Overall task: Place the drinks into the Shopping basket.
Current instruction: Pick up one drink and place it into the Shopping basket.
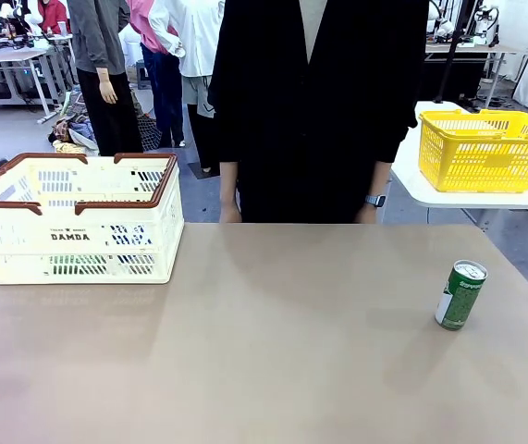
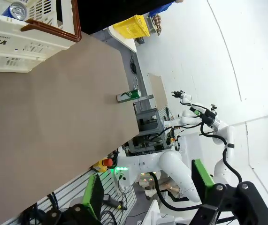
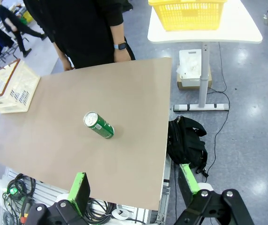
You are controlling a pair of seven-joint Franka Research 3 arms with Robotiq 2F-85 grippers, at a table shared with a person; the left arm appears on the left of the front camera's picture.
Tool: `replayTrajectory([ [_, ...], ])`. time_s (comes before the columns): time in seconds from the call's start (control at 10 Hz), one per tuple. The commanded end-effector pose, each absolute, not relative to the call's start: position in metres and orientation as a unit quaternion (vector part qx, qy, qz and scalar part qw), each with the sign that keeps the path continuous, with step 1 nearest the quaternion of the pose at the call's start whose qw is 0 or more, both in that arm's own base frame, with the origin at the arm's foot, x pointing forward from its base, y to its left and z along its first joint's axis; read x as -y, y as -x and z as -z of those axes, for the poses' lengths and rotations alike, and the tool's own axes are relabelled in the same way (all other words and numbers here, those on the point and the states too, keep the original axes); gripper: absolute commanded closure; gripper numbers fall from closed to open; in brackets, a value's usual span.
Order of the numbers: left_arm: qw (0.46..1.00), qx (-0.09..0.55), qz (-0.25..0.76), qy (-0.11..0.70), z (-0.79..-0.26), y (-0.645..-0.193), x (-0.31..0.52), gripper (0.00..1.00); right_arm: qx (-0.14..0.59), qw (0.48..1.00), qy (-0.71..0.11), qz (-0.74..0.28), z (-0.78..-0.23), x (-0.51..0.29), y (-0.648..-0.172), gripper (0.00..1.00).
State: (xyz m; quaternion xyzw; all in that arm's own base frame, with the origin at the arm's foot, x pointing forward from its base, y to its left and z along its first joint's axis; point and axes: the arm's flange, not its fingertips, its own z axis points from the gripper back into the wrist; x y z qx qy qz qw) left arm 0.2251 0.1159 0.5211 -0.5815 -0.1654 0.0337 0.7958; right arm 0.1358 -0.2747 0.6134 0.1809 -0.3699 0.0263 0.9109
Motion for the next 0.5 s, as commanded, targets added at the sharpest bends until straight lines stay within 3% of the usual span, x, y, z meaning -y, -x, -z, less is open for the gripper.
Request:
replayTrajectory([
  [0.0,0.791,0.169,-0.027,0.588,-0.522,-0.225,-0.115,0.00,0.370,0.911,-0.181,-0.026,-0.613,0.275,-0.136,0.00],
  [0.1,0.791,0.169,-0.027,0.588,-0.522,-0.225,-0.115,0.00,0.355,0.923,-0.106,-0.102,-0.631,0.239,-0.144,0.00],
  [0.4,0.791,0.169,-0.027,0.588,-0.522,-0.225,-0.115,0.00,0.201,0.933,0.114,-0.276,-0.643,0.094,-0.258,0.00],
])
